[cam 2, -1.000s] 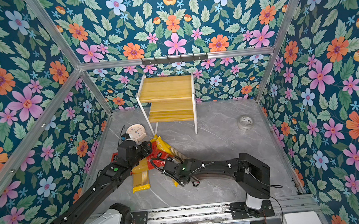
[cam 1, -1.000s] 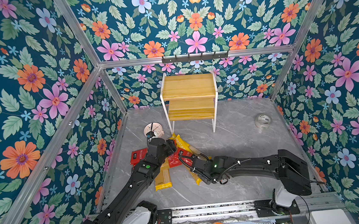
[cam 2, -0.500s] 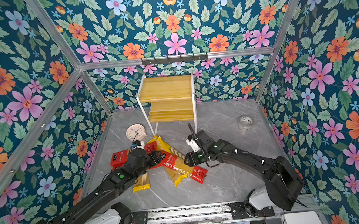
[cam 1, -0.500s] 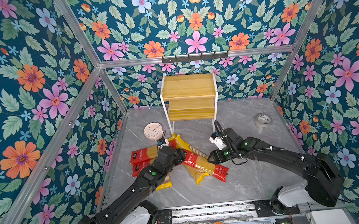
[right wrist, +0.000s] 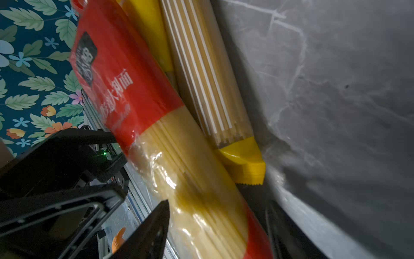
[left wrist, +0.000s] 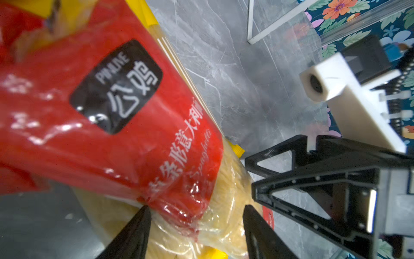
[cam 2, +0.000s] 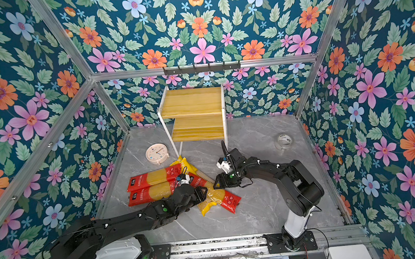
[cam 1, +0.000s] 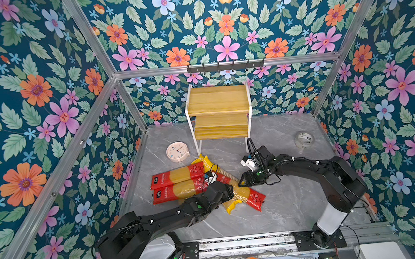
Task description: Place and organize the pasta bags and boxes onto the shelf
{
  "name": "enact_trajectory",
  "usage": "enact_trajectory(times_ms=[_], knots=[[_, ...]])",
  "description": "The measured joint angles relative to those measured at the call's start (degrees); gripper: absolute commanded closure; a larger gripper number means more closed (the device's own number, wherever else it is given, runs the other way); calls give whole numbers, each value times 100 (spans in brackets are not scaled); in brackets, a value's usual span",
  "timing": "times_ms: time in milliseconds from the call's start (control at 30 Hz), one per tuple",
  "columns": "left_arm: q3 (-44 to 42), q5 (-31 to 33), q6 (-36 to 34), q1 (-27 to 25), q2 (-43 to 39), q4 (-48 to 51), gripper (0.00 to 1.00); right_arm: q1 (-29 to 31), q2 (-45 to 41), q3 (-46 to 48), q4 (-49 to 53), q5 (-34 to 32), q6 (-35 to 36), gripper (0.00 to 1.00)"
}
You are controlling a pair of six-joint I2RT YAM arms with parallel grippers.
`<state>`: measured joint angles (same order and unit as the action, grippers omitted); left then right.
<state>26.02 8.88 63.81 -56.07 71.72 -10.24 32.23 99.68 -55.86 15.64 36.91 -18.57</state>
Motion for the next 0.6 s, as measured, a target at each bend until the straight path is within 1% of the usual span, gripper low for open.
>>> enact_trajectory(times_ms=[167,300,400,600], knots=[[-136,15,120,61,31,-260,43,-4,96,155,-61,374,136,33],[-179,-35,79,354,153,-490,48,-4,-55,514,-157,636,142,34],[-127,-118,-15,505,341,-660,51,-4,-131,813,-313,848,72,37],[42,-348,-142,522,682,-909,52,-4,-227,1311,-852,1154,-280,54]])
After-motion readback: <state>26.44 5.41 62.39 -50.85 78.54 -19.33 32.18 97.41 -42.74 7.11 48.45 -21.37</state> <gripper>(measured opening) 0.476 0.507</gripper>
